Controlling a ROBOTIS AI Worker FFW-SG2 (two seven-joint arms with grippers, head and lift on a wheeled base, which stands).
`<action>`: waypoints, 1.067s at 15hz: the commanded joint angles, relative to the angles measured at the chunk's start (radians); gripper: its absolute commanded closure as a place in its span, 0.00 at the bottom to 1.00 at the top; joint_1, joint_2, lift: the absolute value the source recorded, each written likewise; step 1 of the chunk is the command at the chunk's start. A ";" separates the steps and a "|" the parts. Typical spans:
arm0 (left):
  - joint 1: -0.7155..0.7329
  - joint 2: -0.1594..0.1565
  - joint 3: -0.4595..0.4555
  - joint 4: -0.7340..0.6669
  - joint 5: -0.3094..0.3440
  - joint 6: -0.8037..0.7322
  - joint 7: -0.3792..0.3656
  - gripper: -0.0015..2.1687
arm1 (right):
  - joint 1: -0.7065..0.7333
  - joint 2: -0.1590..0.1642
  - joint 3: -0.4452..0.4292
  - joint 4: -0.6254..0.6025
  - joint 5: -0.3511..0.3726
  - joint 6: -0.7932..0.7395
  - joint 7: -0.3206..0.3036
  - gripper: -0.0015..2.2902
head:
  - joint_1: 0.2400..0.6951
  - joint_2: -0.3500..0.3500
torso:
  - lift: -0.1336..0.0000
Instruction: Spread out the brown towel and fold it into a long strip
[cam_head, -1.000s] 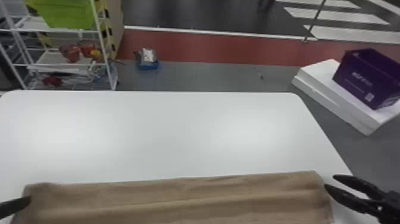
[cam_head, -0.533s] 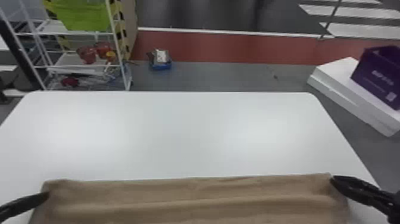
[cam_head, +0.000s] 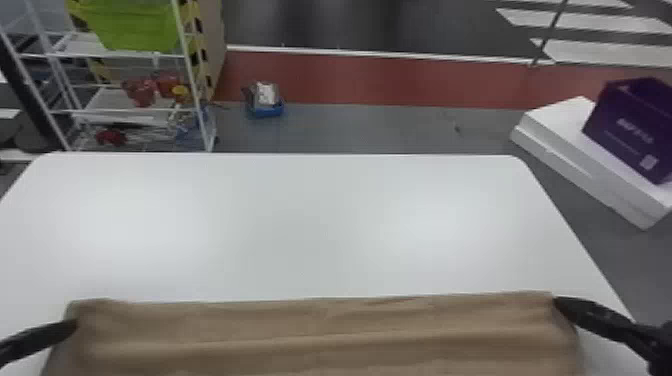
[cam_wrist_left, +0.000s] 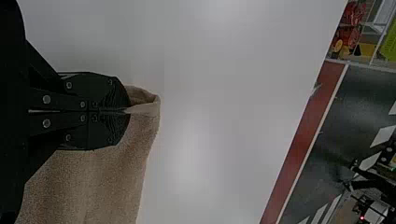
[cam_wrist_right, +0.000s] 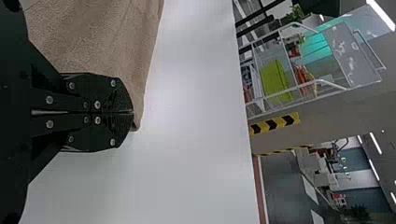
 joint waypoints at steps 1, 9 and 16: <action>-0.003 0.000 0.003 0.005 0.000 0.000 0.001 0.63 | -0.005 0.000 -0.005 0.008 -0.013 0.000 0.000 0.63 | 1.00 0.36 | 0.08; -0.010 0.002 0.023 0.011 0.006 0.003 0.012 0.63 | -0.028 -0.003 -0.039 0.065 -0.047 -0.013 -0.009 0.63 | 1.00 0.34 | 0.08; -0.029 -0.002 0.008 0.064 0.016 -0.025 0.052 0.63 | -0.041 -0.003 -0.022 0.108 -0.051 -0.065 -0.034 0.63 | 1.00 0.34 | 0.08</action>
